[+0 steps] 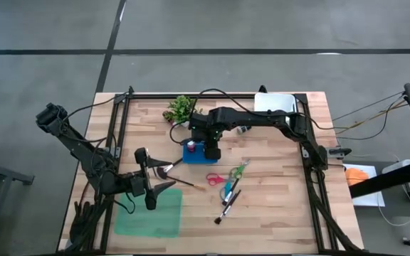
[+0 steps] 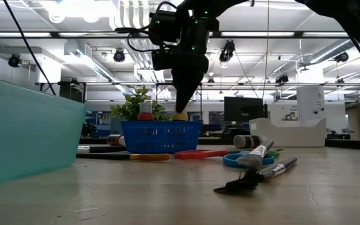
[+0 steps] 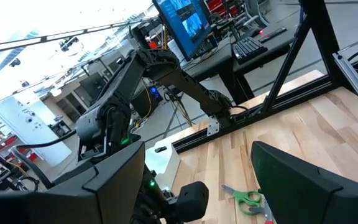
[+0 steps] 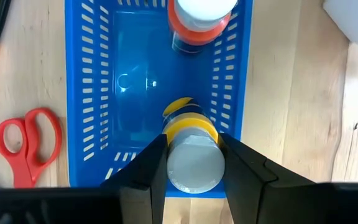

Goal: Pick & Place Paint Supplies
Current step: Put the yellow paint into the blue bin, then put the grey paint into the blue bin

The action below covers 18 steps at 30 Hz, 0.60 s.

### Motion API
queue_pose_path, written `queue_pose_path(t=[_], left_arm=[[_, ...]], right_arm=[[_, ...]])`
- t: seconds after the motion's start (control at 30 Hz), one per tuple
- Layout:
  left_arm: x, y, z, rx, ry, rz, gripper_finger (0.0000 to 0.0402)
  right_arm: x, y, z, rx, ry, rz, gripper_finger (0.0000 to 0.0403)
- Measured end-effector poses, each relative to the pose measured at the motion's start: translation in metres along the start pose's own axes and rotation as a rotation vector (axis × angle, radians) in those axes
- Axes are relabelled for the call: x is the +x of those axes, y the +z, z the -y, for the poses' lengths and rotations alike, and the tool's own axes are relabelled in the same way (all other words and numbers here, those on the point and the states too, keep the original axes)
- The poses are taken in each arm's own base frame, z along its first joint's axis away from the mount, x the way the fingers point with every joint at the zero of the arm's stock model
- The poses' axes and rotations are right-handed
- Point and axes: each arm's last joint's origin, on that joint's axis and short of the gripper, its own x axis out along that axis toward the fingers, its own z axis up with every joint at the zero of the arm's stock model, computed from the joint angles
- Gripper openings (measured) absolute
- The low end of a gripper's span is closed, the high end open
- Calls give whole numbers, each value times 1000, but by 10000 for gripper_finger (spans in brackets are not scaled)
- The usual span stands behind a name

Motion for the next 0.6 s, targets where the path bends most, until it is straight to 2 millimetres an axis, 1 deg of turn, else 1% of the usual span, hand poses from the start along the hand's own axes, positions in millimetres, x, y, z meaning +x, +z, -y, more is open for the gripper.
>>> queue_pose_path(t=[0.13, 0.17, 0.33, 0.4, 0.5, 0.6], left_arm=[[0, 0, 0, 4, -1, -2, 302], [0, 0, 0, 4, -2, -3, 302], [0, 0, 0, 5, -2, -3, 302], [0, -1, 0, 6, -2, -4, 302], [0, -1, 1, 12, -4, -7, 302], [0, -1, 1, 12, -5, -8, 302]], right_arm=[[-1, 1, 0, -3, 0, 6, 112], [-2, 1, 0, -4, 0, 9, 119], [-5, 5, 1, -1, -7, 27, 207], [-7, 6, 1, -1, -9, 35, 235], [-12, 8, 1, -1, -11, 40, 259], [-23, 8, 1, -2, -19, 40, 266]])
